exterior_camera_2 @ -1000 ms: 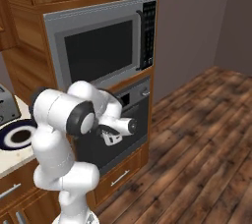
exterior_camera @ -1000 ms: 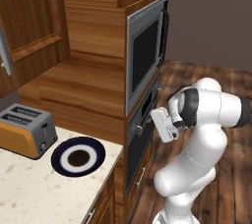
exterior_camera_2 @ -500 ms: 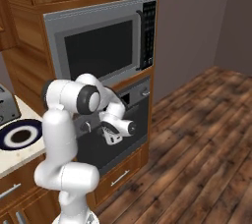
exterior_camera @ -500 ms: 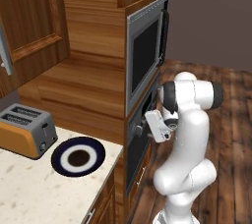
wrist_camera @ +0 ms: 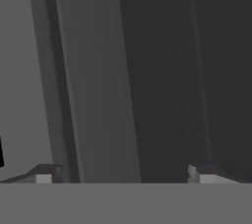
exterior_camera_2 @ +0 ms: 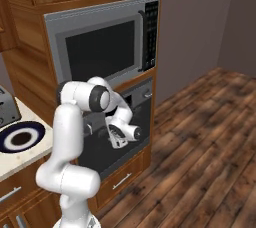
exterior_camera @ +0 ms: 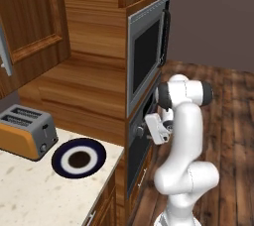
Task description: Take the baked cake out of the oven and place it on the plate for cooling. Then close the oven door.
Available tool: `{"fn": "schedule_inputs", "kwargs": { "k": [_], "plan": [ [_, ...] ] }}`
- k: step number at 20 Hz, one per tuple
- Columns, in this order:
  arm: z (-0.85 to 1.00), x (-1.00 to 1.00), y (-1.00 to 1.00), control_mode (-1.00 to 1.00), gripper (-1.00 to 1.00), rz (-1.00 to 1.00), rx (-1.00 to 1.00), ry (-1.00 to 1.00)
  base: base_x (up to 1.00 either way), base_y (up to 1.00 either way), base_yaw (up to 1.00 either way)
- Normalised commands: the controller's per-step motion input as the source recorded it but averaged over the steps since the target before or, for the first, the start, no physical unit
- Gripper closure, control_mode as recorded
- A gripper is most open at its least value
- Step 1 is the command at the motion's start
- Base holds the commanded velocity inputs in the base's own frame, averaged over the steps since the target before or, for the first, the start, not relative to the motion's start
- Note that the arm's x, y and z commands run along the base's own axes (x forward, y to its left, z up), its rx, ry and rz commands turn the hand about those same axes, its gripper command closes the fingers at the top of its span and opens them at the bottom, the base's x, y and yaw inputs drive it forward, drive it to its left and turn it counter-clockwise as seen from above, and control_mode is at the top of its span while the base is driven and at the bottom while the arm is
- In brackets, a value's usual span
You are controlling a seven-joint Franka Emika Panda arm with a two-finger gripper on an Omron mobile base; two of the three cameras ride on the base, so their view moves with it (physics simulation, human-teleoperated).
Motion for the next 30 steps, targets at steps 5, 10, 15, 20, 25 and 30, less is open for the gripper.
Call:
{"fn": "schedule_inputs", "kwargs": {
  "k": [5,10,15,20,25,30],
  "plan": [
    [-0.45,0.48,0.0,-1.0,-1.0,0.0,0.0,0.0,0.0,0.0,0.0],
    [-0.33,0.49,0.03,-1.0,1.0,-0.03,0.0,0.01,0.0,0.0,0.0],
    [-0.17,0.07,0.17,-1.0,1.0,0.0,-0.13,0.09,0.0,0.0,0.0],
    [-0.18,0.0,0.0,-1.0,1.0,-0.06,-0.48,0.21,0.0,0.0,0.0],
    [-0.53,-0.15,-0.42,-1.0,1.0,-0.19,-0.63,0.19,0.0,0.0,0.0],
    [-0.96,-0.41,-0.8,-1.0,1.0,-0.25,-0.69,0.19,0.0,0.0,0.0]
  ]
}}
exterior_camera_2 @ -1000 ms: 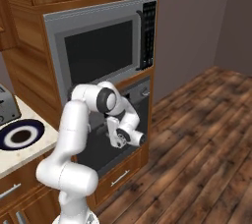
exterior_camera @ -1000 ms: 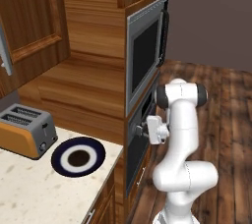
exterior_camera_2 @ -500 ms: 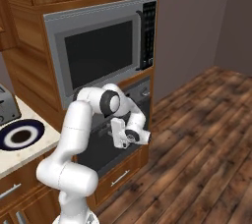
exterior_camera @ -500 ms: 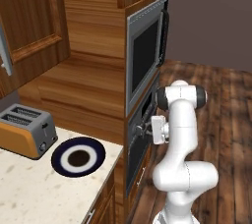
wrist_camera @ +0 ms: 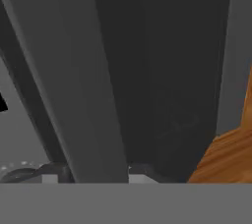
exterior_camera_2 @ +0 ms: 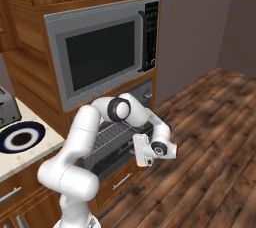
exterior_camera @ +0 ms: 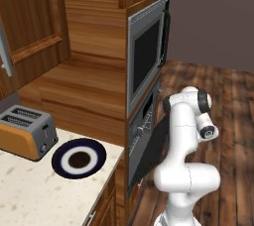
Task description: Take the baked cake out of the oven and place it on the plate for cooling. Then close the oven door.
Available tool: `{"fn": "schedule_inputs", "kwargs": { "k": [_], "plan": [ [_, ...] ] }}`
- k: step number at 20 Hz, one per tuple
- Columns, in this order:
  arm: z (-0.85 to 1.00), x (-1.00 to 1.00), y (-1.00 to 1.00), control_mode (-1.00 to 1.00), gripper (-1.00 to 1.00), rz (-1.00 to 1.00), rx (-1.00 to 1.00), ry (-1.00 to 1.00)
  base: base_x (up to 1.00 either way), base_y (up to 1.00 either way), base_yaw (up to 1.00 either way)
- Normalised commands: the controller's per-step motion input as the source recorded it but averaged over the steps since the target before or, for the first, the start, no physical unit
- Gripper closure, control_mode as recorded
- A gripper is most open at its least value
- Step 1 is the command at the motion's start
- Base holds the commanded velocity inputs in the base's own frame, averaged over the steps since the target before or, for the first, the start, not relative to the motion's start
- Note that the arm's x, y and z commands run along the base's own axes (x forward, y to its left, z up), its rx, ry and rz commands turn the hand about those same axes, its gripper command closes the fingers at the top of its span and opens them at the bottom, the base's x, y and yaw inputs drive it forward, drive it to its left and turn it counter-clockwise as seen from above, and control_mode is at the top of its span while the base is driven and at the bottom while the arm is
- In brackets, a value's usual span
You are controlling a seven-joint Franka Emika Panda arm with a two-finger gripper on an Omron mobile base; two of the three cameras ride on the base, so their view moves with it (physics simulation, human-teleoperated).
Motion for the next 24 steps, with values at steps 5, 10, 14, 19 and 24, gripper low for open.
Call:
{"fn": "schedule_inputs", "kwargs": {
  "k": [5,10,14,19,24],
  "plan": [
    [-0.97,-0.38,-0.59,-1.0,1.0,-0.3,-0.78,0.12,0.0,0.0,0.0],
    [-0.86,-0.03,-0.04,-1.0,-1.0,-0.3,-0.9,0.08,0.0,0.0,0.0],
    [-0.18,-0.07,-0.03,-1.0,-1.0,-0.26,-0.79,0.11,0.0,0.0,0.0],
    [1.0,-0.17,0.4,-1.0,-1.0,-0.05,-0.29,0.0,0.0,0.0,0.0],
    [0.89,-0.02,0.27,-1.0,-1.0,0.15,0.09,-0.01,0.0,0.0,0.0]
  ]
}}
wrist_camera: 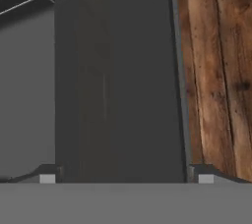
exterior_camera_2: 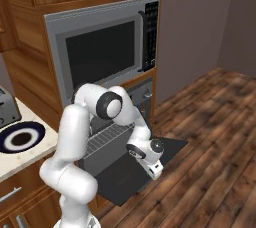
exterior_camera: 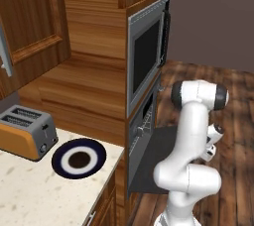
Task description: Take the baked cake out of the oven and place it on the plate for cooling. Then close the oven door.
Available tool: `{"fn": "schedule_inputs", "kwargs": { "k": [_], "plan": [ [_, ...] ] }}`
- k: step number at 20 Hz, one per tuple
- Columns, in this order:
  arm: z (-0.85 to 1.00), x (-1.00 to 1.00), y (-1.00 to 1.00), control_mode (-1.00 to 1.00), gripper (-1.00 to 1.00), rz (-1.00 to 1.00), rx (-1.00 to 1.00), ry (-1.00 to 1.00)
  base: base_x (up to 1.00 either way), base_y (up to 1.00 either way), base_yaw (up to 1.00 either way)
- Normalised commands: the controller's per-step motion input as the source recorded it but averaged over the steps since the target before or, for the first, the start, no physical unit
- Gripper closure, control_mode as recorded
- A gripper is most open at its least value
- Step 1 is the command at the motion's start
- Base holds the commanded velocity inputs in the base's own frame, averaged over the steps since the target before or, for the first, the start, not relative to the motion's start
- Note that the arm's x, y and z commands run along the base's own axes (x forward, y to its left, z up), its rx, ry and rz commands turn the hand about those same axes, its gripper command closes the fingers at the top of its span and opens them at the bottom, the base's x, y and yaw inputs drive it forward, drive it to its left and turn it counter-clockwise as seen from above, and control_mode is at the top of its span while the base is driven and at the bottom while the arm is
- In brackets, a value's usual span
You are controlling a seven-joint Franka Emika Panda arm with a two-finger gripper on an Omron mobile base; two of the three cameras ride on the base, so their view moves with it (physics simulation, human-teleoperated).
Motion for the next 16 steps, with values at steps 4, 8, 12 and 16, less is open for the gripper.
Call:
{"fn": "schedule_inputs", "kwargs": {
  "k": [4,8,12,16],
  "plan": [
    [0.6,0.14,0.0,-1.0,-1.0,0.18,0.25,-0.03,0.0,0.0,0.0],
    [0.71,0.45,0.13,-1.0,-1.0,0.09,0.25,0.0,0.0,0.0,0.0],
    [-0.1,0.63,0.77,-1.0,-1.0,0.03,0.14,0.02,0.0,0.0,0.0],
    [-0.65,0.74,0.74,-1.0,-1.0,0.01,0.21,0.01,0.0,0.0,0.0]
  ]
}}
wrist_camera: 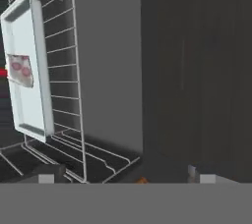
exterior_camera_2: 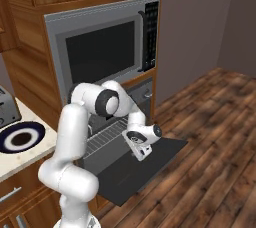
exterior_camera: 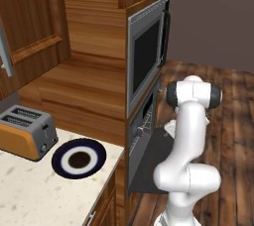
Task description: Take the baked cake out of the oven and place it on the plate for cooling. Then close the oven door.
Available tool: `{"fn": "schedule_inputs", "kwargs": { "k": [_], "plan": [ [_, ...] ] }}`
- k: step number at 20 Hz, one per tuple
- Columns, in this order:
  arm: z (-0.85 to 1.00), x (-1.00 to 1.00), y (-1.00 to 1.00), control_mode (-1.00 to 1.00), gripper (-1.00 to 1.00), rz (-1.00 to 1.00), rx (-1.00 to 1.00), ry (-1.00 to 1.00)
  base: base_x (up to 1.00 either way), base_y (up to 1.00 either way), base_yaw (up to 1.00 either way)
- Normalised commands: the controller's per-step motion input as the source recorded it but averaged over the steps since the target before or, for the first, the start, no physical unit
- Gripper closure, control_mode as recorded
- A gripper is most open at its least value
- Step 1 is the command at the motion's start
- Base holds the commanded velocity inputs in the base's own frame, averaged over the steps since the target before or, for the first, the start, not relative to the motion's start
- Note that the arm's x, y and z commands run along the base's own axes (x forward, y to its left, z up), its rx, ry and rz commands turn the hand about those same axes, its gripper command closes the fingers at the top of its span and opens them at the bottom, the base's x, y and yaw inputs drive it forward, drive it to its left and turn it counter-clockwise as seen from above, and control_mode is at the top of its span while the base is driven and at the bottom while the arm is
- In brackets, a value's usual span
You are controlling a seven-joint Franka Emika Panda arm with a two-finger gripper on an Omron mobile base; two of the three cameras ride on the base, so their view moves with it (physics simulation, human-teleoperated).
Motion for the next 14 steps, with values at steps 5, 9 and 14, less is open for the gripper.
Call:
{"fn": "schedule_inputs", "kwargs": {
  "k": [5,9,14],
  "plan": [
    [-0.79,0.7,0.46,-1.0,-1.0,0.01,0.35,0.0,0.0,0.0,0.0],
    [-0.75,0.83,0.41,-1.0,-1.0,0.0,0.31,0.0,0.0,0.0,0.0],
    [-0.1,0.58,0.34,-1.0,-1.0,0.05,0.22,0.01,0.0,0.0,0.0]
  ]
}}
